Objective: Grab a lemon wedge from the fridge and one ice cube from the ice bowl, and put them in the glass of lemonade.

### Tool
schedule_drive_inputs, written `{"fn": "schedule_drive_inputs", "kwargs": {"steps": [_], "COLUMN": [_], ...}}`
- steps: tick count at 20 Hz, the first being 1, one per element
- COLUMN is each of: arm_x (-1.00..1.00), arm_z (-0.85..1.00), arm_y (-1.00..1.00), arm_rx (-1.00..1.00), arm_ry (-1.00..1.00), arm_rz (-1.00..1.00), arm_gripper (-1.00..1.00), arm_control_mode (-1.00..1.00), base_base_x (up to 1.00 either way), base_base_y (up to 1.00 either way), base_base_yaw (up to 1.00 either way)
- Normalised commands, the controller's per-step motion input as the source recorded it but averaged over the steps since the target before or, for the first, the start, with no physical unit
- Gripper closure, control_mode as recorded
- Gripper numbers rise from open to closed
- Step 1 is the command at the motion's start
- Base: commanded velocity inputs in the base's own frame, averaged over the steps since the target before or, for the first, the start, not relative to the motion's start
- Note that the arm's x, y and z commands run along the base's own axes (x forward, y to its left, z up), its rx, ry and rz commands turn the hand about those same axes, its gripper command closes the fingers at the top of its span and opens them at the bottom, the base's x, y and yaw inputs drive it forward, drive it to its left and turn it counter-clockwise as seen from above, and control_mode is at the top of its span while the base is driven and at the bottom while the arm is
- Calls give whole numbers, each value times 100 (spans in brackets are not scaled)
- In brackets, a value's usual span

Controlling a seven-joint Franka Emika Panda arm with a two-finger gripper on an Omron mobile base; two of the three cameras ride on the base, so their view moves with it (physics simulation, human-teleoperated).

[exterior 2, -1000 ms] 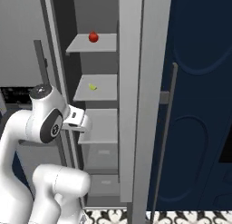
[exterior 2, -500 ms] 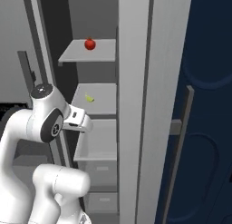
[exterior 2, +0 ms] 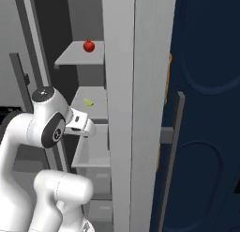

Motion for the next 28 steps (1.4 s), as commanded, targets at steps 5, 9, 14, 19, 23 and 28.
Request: {"fn": "schedule_drive_inputs", "kwargs": {"steps": [5,9,14,19,23,28], "arm_x": [0,0,0,0,0,1], "arm_z": [0,0,0,0,0,0], "arm_y": [0,0,0,0,0,-3], "arm_rx": [0,0,0,0,0,0], "arm_ry": [0,0,0,0,0,0], "arm_rz": [0,0,0,0,0,0], "arm_gripper": [-100,-100,-100,-100,-100,-100], "arm_control_mode": [100,100,100,100,100,-100], "base_base_x": [30,26,26,67,28,0], "base_base_y": [-12,-24,-24,-9,0,-4], "base_base_yaw": [3,18,19,5,0,0]}}
